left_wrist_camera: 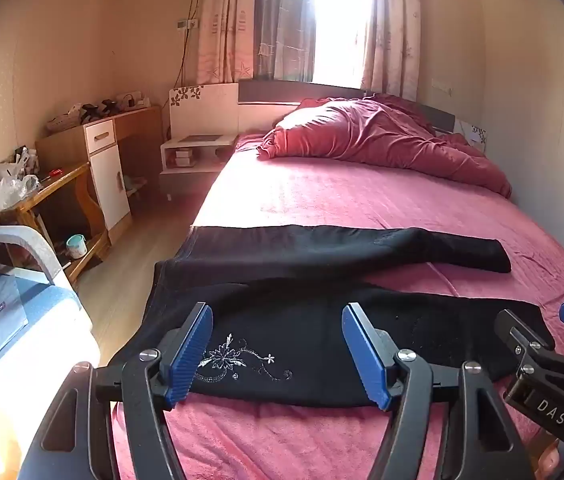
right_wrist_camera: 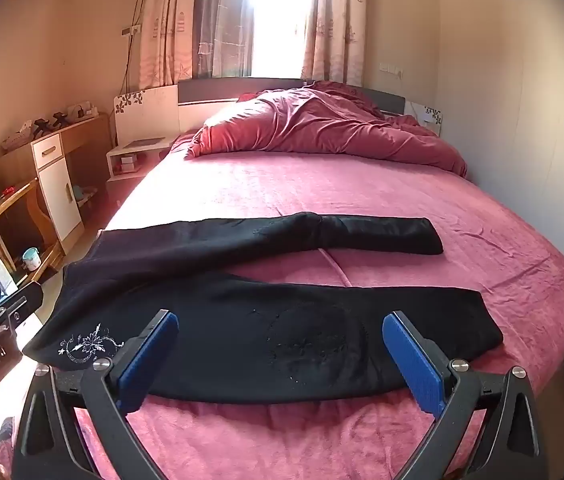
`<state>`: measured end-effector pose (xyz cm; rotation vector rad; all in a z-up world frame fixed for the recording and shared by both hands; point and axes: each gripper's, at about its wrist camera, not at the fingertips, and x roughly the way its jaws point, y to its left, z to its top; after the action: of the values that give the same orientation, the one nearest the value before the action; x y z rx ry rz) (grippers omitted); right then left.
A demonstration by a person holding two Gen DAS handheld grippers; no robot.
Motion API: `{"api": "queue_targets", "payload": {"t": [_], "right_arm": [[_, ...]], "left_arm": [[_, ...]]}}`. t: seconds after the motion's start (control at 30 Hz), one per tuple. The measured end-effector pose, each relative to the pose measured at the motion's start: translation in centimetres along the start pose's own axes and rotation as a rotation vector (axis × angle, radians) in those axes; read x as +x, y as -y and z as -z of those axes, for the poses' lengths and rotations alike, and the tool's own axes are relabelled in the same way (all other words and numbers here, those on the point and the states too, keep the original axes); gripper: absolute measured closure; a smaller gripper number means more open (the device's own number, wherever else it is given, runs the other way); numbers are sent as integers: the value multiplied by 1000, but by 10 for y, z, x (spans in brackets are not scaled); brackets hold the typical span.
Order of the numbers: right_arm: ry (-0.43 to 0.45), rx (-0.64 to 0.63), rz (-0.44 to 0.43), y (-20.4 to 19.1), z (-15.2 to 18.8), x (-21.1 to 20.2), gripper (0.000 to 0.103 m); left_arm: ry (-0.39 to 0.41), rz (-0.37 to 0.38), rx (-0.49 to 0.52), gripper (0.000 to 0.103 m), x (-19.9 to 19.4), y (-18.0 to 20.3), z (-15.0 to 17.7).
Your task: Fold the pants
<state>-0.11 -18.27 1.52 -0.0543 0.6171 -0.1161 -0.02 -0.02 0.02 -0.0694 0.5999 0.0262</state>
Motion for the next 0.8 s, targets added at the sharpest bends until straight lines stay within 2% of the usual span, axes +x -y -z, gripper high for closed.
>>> {"api": "queue_targets", "payload": {"t": [0.1, 0.13, 0.5, 0.8], "right_arm": [[10, -1, 1, -6, 0, -2, 0], [27, 36, -22, 1, 1, -4, 0], [-15, 33, -20, 3, 3, 4, 0], [-17, 36, -16, 3, 6, 6, 0]], "left_arm": [[14, -1, 13, 34, -1, 0, -1], [16, -4, 22, 34, -2, 1, 2], [11, -6, 20, 34, -2, 4, 2], [-3, -3, 12, 34, 0, 0, 4]]}}
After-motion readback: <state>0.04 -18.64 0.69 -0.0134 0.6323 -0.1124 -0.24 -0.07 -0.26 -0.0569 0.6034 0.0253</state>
